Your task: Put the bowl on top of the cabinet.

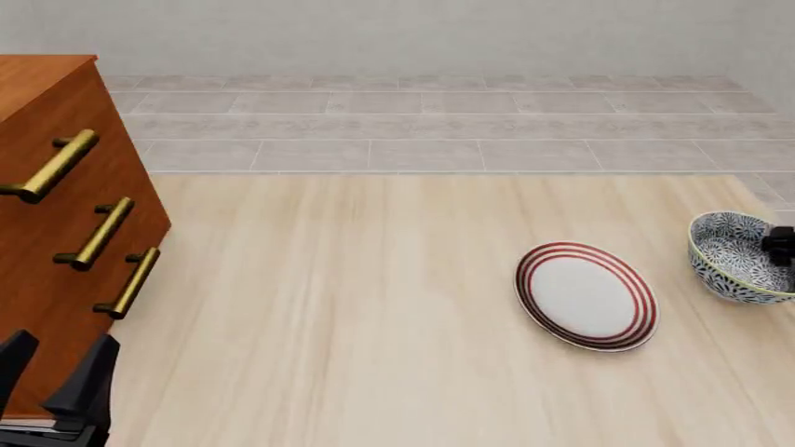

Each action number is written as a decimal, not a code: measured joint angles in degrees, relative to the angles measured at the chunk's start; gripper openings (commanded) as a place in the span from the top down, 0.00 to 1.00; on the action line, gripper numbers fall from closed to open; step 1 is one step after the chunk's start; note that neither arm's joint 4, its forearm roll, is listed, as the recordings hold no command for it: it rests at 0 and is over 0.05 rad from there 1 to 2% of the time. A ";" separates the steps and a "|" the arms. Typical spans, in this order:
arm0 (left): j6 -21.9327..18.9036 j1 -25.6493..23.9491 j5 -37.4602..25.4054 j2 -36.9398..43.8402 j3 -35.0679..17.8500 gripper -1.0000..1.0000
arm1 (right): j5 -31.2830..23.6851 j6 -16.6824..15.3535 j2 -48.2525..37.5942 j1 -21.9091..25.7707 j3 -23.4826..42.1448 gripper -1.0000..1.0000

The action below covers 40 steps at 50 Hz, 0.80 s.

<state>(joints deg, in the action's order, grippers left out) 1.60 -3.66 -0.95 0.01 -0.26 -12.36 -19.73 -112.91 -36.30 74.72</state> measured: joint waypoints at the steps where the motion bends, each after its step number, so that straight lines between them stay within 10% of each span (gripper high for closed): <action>1: 0.00 0.01 -0.01 0.00 -0.01 0.00 | 0.03 0.00 -0.24 -0.03 0.04 0.00; 39: 0.03 0.10 -0.07 0.00 0.13 0.00 | 0.49 -0.02 -6.31 -0.74 1.17 0.00; 40: 0.04 0.10 -0.07 0.00 0.13 0.00 | 0.52 -0.05 -6.34 -0.79 1.18 1.00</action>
<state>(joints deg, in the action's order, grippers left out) 1.64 -3.56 -1.02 0.01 -0.13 -11.85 -19.78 -119.25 -37.09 75.90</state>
